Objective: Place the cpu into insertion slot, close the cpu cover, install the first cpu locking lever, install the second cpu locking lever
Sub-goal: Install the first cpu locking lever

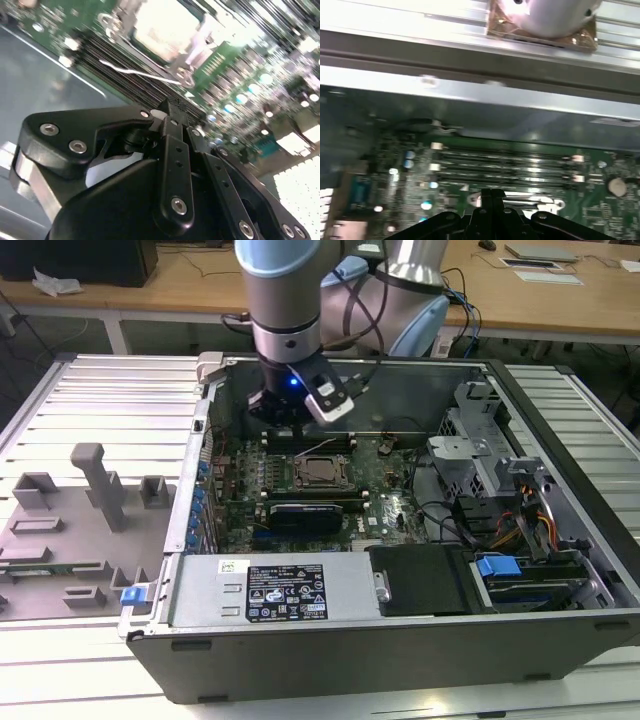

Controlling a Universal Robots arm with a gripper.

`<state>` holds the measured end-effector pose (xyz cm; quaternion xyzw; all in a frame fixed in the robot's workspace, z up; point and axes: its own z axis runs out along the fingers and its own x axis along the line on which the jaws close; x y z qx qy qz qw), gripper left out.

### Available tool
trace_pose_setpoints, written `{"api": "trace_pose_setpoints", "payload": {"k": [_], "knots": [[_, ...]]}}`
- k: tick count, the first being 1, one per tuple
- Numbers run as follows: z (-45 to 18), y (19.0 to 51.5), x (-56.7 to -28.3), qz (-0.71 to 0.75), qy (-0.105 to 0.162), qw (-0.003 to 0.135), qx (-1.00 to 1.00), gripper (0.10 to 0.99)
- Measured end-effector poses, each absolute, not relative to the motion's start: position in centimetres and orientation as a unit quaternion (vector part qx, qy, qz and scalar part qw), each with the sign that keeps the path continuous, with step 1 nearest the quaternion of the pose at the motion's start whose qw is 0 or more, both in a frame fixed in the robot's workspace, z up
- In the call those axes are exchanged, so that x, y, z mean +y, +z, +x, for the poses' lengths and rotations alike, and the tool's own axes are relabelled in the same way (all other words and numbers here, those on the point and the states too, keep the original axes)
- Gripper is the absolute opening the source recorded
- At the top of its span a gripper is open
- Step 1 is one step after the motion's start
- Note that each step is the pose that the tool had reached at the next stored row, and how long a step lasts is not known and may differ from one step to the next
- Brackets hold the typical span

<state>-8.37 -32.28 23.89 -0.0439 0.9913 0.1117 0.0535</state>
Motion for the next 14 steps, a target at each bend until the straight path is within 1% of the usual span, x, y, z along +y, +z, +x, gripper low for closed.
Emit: {"api": "trace_pose_setpoints", "payload": {"k": [6, 11, 12, 14], "knots": [[-5.9, 23.9, -32.3, -0.044, 0.112, 0.053, 0.991, 0.106], [-5.8, 23.9, -32.3, -0.044, 0.112, 0.054, 0.991, 0.106], [-5.8, 23.9, -32.3, -0.044, 0.111, 0.057, 0.991, 0.106], [-5.8, 23.8, -32.3, -0.046, 0.108, 0.066, 0.991, 0.106]]}}
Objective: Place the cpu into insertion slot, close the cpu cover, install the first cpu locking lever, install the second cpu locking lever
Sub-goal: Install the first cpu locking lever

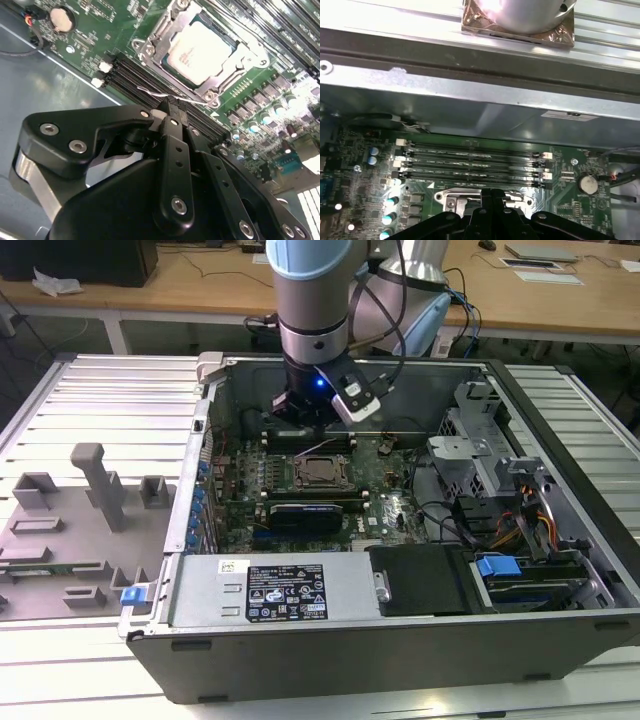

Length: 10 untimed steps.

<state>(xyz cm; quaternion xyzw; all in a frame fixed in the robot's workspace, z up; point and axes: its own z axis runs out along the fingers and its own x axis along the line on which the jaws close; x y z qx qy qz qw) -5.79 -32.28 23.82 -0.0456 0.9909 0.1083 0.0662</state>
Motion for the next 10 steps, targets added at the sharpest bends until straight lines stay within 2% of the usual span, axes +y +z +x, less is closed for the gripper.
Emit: {"api": "trace_pose_setpoints", "payload": {"k": [3, 10], "knots": [[-5.79, 23.78, -32.28, -0.047, 0.107, 0.075, 0.990, 0.106], [-5.79, 23.76, -32.26, -0.047, 0.107, 0.076, 0.990, 0.106]]}}
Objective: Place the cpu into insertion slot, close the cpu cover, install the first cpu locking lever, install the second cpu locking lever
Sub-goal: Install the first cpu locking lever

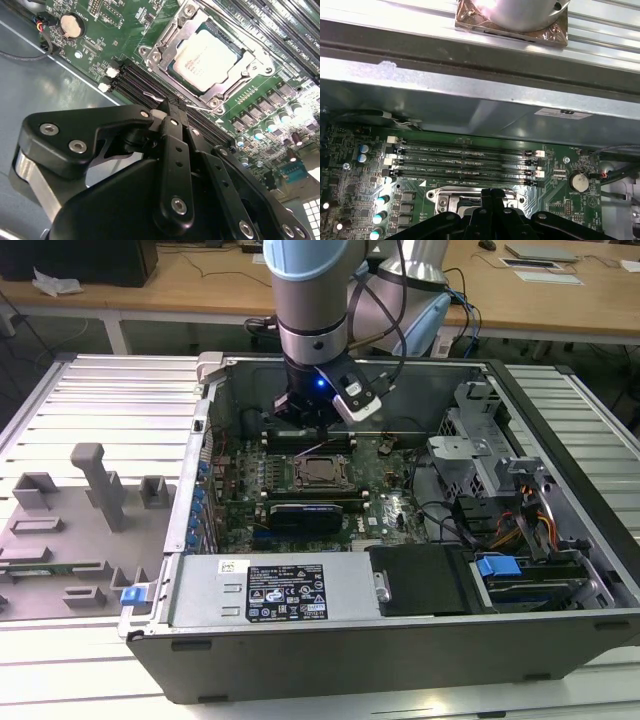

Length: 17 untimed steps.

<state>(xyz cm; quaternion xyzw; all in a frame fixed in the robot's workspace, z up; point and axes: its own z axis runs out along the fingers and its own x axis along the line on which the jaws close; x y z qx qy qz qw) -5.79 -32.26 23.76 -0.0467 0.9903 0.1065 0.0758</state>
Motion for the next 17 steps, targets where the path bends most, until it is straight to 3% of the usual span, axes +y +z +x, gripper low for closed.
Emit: {"api": "trace_pose_setpoints", "payload": {"k": [5, 7, 17], "knots": [[-5.7, 23.7, -32.2, -0.047, 0.107, 0.077, 0.990, 0.106], [-5.7, 23.5, -32.1, -0.048, 0.106, 0.086, 0.990, 0.106], [-5.7, 22.5, -31.1, -0.050, 0.102, 0.102, 0.988, 0.106]]}}
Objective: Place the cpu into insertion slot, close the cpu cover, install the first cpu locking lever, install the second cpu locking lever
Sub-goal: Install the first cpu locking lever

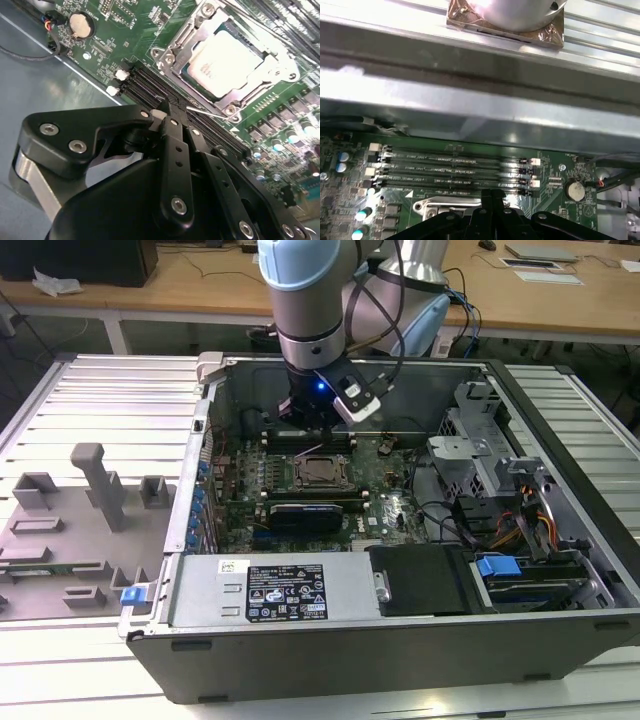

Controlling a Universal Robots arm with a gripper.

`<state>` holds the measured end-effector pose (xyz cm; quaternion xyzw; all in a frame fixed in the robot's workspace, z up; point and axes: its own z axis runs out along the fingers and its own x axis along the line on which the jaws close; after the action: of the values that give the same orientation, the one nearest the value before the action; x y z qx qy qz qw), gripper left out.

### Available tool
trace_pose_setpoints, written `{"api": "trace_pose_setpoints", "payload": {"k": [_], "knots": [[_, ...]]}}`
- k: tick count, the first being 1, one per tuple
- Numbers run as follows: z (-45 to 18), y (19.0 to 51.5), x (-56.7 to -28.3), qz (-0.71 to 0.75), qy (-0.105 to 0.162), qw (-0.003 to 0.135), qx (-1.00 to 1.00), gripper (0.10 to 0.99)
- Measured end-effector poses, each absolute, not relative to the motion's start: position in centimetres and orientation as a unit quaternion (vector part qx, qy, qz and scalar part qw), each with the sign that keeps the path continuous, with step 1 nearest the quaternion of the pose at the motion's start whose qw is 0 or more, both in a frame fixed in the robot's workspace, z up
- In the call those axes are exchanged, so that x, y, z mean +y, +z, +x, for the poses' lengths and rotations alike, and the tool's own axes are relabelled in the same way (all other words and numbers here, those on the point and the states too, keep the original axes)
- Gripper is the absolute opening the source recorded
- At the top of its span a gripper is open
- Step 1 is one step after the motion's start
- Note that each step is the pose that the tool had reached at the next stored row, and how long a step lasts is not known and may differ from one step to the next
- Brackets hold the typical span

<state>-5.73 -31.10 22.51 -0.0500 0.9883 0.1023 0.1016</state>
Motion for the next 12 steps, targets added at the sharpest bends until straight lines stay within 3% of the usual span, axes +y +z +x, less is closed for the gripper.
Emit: {"api": "trace_pose_setpoints", "payload": {"k": [12], "knots": [[-5.92, 22.02, -30.99, -0.027, 0.091, 0.109, 0.990, 0.106]]}}
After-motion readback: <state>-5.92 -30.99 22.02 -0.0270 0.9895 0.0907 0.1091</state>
